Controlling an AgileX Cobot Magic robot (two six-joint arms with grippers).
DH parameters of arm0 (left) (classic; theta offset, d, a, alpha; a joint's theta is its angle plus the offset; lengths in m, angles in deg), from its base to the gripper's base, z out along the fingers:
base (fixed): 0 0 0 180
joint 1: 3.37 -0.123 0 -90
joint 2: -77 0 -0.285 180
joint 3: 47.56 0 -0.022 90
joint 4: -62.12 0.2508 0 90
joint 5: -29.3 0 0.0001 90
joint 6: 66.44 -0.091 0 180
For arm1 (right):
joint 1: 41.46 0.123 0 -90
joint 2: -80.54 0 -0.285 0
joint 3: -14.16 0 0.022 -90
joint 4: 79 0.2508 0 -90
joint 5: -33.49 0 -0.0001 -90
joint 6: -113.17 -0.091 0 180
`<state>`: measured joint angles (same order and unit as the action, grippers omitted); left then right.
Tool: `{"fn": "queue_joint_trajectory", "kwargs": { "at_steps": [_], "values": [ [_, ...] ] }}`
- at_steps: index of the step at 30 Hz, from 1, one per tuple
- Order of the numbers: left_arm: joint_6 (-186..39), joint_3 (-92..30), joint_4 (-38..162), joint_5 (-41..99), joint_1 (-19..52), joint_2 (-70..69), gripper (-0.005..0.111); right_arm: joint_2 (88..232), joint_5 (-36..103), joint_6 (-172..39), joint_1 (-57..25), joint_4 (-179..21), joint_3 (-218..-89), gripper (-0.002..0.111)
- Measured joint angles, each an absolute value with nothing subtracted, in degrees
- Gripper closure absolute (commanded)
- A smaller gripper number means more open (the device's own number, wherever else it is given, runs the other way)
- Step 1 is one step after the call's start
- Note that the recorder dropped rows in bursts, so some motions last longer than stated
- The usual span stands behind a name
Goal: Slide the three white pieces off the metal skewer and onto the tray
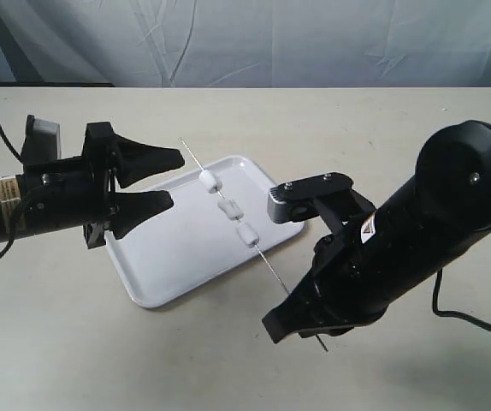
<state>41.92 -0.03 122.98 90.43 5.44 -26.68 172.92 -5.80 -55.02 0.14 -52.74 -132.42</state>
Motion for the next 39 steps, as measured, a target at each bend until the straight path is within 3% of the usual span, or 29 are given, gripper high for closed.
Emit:
{"fn": "queue_joint_trajectory", "kwargs": {
  "at_steps": [14, 25, 39],
  "values": [
    [39.5, 0.0, 120.9, 89.6, 6.2, -26.7, 0.042, 172.9, -6.2, -43.6, 0.1, -38.9, -132.4, 0.109],
    [39.3, 0.0, 120.6, 92.8, 6.2, -26.7, 0.076, 172.8, -7.4, -39.8, 0.1, -34.2, -132.4, 0.109],
    [38.2, 0.0, 120.8, 92.8, 6.2, -26.7, 0.086, 172.8, -7.2, -39.7, 1.4, -34.0, -132.4, 0.109]
  ]
}}
